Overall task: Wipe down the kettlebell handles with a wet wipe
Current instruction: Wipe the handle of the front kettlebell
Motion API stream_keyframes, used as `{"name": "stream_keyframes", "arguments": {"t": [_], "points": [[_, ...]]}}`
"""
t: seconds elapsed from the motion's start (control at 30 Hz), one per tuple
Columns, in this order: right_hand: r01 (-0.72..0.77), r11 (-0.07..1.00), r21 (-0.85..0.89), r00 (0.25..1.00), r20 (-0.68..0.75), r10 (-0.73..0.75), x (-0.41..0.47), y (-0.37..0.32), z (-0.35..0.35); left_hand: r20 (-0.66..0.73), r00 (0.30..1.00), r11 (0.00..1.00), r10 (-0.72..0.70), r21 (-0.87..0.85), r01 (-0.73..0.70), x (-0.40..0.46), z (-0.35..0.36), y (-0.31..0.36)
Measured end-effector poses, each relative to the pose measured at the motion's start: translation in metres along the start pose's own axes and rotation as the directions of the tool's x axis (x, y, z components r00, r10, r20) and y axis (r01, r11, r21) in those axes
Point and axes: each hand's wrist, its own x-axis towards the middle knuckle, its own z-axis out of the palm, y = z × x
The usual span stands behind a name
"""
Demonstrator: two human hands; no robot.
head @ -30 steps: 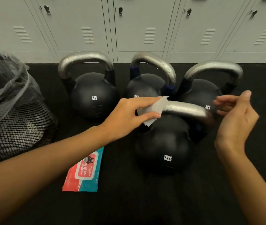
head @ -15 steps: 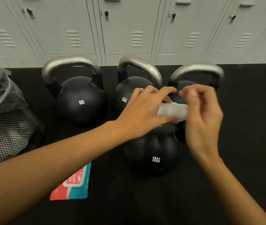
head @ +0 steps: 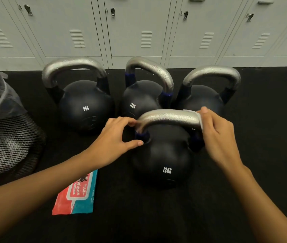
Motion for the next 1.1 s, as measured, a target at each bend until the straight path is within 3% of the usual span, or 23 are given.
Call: {"name": "stream_keyframes", "arguments": {"t": [0.1, 0.17, 0.27, 0.37, 0.47, 0.57, 0.67, 0.83, 0.97, 1.1], "points": [[-0.138, 0.99, -0.009, 0.99, 0.028, 0.138, 0.004, -0.011, -0.005, 0.02, 0.999, 0.999, -0.029, -0.037, 0.03, 0.0, 0.004, 0.003], [-0.084, 0.987, -0.135, 0.993, 0.071, 0.094, 0.009, -0.024, -0.003, 0.014, 0.999, 0.999, -0.032, -0.039, 0.032, 0.001, 0.004, 0.003], [0.192, 0.879, -0.436, 0.981, 0.086, -0.172, 0.011, -0.04, 0.017, 0.031, 0.999, 1.0, -0.017, -0.024, 0.018, 0.001, 0.001, 0.002], [0.383, 0.701, -0.602, 0.896, 0.059, -0.44, 0.0, -0.038, 0.042, 0.05, 0.999, 0.999, -0.01, -0.036, 0.012, 0.001, 0.001, 0.002], [0.46, 0.65, -0.605, 0.829, 0.03, -0.558, -0.014, -0.017, 0.049, 0.065, 0.998, 0.996, -0.017, -0.081, 0.022, 0.004, 0.002, 0.001], [0.496, 0.698, -0.516, 0.788, -0.069, -0.611, -0.021, 0.009, 0.044, 0.084, 0.996, 0.987, -0.033, -0.153, 0.045, 0.006, 0.004, -0.003], [0.458, 0.831, -0.315, 0.832, -0.176, -0.526, -0.024, 0.034, 0.038, 0.078, 0.997, 0.979, -0.017, -0.203, 0.032, 0.007, 0.005, -0.006], [0.194, 0.977, 0.085, 0.951, -0.262, -0.166, -0.038, 0.045, 0.042, 0.106, 0.994, 0.98, 0.012, -0.197, 0.009, 0.011, 0.003, -0.013], [-0.01, 0.954, 0.299, 0.958, -0.271, 0.095, -0.05, 0.039, 0.051, 0.069, 0.997, 0.974, 0.035, -0.227, -0.018, 0.009, 0.006, -0.016], [-0.306, 0.822, 0.48, 0.916, -0.086, 0.392, -0.043, 0.047, 0.046, 0.024, 0.999, 0.966, 0.046, -0.255, -0.039, 0.008, 0.013, -0.021]]}}
